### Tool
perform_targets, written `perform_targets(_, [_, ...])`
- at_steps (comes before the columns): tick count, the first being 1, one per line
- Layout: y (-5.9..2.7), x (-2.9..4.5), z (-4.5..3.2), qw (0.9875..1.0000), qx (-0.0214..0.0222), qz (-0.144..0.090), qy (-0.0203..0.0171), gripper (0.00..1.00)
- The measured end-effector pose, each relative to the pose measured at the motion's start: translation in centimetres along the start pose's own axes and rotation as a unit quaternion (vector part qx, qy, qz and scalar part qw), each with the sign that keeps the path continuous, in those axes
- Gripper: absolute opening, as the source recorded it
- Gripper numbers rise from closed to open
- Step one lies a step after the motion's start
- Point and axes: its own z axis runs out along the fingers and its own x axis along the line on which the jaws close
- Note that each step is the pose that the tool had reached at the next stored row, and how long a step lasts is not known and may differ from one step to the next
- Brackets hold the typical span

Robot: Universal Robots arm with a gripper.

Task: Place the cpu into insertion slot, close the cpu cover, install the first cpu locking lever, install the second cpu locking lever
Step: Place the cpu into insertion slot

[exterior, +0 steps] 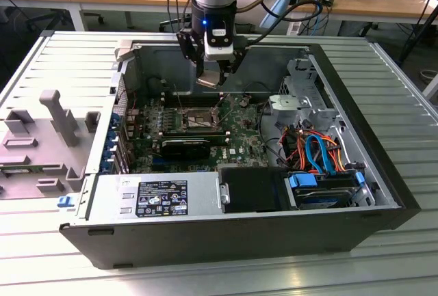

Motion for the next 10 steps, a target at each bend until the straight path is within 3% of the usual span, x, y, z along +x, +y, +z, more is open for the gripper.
perform_targets(10, [0.0,0.0,0.01,1.0,-0.0001,0.004,-0.0003,0.54])
